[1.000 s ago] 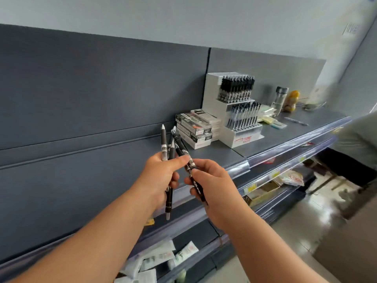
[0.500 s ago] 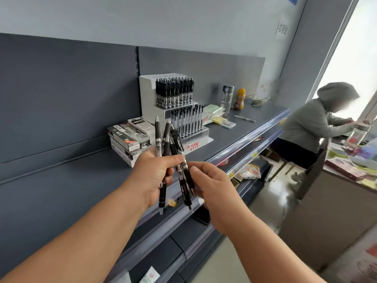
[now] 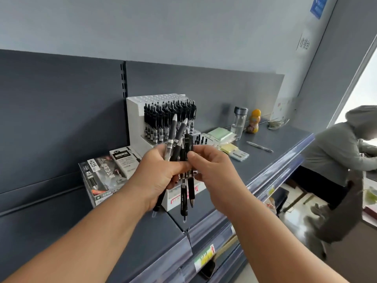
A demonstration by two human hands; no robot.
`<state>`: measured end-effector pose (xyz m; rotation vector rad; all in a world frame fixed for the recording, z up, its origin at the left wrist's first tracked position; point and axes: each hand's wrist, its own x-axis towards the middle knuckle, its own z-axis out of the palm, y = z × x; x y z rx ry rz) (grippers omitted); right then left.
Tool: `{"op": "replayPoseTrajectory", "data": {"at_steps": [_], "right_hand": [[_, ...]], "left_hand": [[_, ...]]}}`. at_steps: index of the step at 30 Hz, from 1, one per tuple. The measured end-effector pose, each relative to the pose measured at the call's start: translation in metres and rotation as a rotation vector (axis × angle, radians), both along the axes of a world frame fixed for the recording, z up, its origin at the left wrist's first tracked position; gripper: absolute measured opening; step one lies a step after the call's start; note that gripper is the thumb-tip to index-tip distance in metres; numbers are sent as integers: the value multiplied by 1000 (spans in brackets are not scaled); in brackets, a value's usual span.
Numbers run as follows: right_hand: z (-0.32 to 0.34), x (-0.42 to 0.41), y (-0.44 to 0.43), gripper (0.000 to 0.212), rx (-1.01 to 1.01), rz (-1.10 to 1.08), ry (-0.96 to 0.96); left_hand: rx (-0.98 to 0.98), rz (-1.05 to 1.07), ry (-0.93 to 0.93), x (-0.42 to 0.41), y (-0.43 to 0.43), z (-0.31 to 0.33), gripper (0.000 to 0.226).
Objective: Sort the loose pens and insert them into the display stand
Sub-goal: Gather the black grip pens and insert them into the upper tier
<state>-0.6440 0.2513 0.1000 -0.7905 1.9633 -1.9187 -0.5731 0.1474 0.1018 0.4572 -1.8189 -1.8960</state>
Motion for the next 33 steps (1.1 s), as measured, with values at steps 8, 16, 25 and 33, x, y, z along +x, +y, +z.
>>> {"op": "replayPoseTrajectory", "data": {"at_steps": [8, 16, 25, 33], "right_hand": [[18, -53, -31, 15, -64, 265, 45], [40, -131, -58, 16, -198, 519, -28], [67, -194, -78, 12, -272, 507, 132], [57, -194, -92, 10, -162, 464, 378]], "left_hand": [[-130, 156, -63, -25, -27, 16, 29], [-66, 498, -6, -61, -22, 24, 18], [-27, 817, 34, -91, -8, 36, 10], [-62, 866, 21, -92, -8, 42, 12]]}}
